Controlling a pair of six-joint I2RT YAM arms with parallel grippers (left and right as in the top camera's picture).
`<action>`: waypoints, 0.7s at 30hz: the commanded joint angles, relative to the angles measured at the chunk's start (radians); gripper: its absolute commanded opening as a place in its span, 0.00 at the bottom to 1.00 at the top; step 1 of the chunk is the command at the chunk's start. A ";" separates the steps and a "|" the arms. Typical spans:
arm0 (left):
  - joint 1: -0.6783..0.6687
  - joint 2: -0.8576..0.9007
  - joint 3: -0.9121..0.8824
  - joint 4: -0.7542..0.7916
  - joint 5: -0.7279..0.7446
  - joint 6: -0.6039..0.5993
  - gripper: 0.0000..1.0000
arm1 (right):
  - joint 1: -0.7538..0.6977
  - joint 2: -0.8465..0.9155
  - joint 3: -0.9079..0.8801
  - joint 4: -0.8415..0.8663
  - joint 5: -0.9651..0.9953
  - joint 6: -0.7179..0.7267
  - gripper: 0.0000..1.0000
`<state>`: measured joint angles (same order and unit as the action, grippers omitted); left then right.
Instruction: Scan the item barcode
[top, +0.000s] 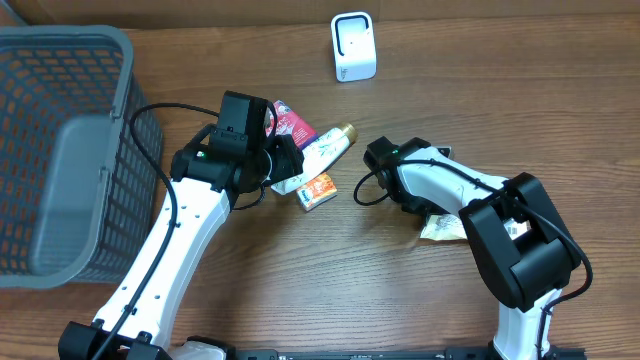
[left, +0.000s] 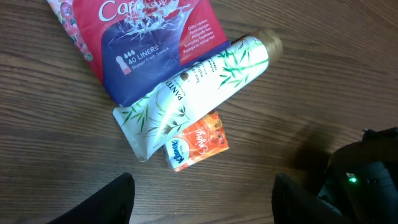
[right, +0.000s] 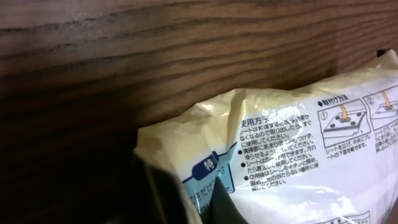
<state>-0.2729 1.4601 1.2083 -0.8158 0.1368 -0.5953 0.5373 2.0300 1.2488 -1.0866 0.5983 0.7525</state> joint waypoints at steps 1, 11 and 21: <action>0.005 0.002 0.000 0.001 -0.014 0.005 0.63 | -0.002 0.029 0.055 -0.043 -0.149 -0.009 0.04; 0.005 0.002 0.000 0.001 -0.014 0.005 0.66 | -0.003 -0.007 0.558 -0.300 -0.568 -0.235 0.04; 0.005 0.002 0.000 -0.003 -0.013 0.005 0.64 | -0.095 -0.025 0.745 -0.246 -1.301 -0.496 0.04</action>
<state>-0.2729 1.4601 1.2083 -0.8165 0.1368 -0.5953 0.4892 2.0388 1.9888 -1.3552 -0.3809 0.3763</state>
